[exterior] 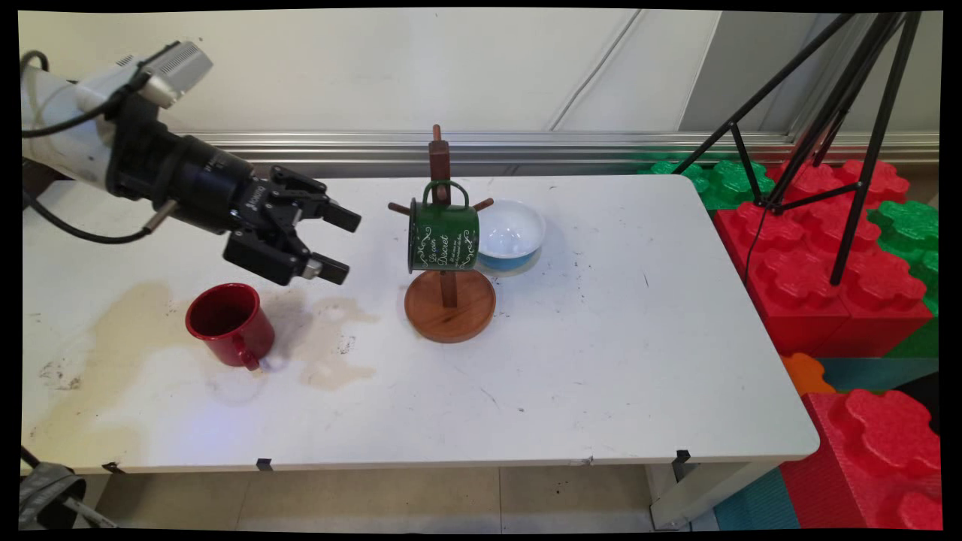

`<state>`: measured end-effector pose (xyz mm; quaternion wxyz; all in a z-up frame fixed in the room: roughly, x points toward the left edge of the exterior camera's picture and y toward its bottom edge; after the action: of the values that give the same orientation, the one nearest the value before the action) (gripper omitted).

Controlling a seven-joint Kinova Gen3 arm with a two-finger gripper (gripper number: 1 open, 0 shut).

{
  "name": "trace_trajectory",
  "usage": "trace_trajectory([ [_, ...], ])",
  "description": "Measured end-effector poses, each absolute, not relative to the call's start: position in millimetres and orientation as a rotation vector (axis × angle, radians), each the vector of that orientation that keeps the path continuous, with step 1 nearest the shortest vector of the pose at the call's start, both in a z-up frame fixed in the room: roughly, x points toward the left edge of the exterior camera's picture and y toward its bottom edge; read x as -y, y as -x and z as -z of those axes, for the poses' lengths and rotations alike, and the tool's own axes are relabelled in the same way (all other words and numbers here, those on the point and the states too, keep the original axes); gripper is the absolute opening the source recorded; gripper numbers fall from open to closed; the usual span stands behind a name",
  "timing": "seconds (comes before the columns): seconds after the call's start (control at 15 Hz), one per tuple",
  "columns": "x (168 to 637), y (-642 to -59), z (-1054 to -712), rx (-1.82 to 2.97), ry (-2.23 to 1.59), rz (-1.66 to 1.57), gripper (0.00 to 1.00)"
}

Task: Pick up the green mug from the rack

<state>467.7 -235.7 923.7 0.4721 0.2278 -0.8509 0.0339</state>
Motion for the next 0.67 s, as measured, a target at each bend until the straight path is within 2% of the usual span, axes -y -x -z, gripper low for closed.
trace_trajectory([
  [0.67, 244, -446, -892, 2.012, -0.58, -0.079, 1.0],
])
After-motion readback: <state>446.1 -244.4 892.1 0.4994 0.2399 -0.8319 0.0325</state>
